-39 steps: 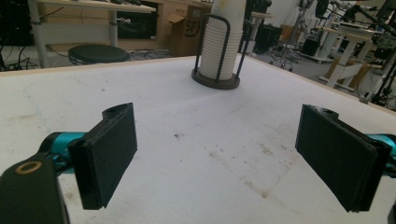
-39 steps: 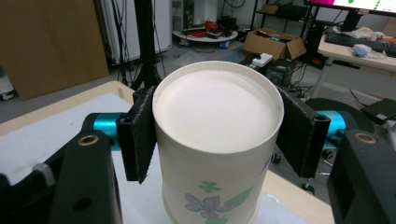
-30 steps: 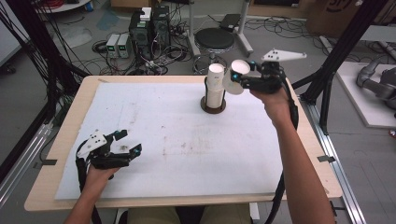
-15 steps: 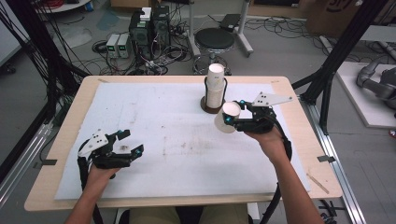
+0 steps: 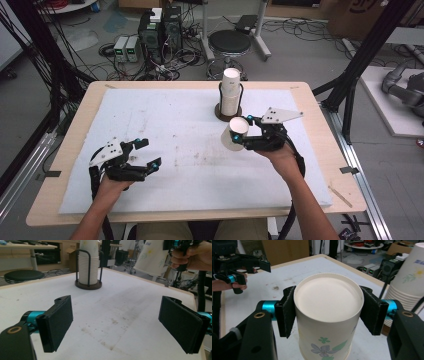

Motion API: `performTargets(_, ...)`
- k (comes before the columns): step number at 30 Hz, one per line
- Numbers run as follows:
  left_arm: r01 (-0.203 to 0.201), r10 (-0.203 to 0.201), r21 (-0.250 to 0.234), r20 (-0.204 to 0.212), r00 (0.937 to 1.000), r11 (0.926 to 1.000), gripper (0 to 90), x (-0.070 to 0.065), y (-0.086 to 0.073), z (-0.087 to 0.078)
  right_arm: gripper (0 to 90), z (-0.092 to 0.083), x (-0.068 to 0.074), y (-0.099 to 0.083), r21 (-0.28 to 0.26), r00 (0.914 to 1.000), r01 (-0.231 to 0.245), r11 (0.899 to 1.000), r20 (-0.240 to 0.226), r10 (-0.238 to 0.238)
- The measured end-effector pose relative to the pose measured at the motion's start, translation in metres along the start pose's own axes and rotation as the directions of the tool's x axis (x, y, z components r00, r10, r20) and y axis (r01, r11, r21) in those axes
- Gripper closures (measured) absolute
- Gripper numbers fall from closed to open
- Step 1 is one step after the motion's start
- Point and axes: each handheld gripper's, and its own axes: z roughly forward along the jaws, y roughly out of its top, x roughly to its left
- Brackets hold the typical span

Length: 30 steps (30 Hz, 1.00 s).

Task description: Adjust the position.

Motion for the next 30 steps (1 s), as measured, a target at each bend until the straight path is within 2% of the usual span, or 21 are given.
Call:
performTargets(3,-0.012,0.012,0.013,0.027,0.9996,0.9998,12.3,-0.005,0.006,0.005,36.5,0.004,0.006,0.0,0.001,0.9995,0.011,1.0,-0.029,-0.011)
performTargets(6,-0.024,0.023,0.007,0.059,0.998,0.9997,12.3,-0.01,0.01,0.01,36.5,0.005,0.008,0.0,0.0,0.9991,0.017,1.0,-0.039,-0.017)
performTargets(11,-0.04,0.036,0.028,0.114,0.9928,0.9988,12.3,-0.016,0.014,0.028,36.5,0.006,0.012,0.0,-0.003,0.998,0.014,1.0,-0.062,-0.014)
performTargets(17,-0.06,0.053,0.036,0.166,0.9848,0.9976,12.3,-0.024,0.02,0.051,36.5,0.007,0.017,-0.004,0.002,0.9959,0.009,1.0,-0.089,-0.009)
performTargets(30,-0.093,0.074,0.06,0.267,0.9609,0.9938,12.3,-0.04,0.028,0.092,36.5,0.017,0.03,-0.003,0.011,0.9878,0.025,1.0,-0.154,-0.023)
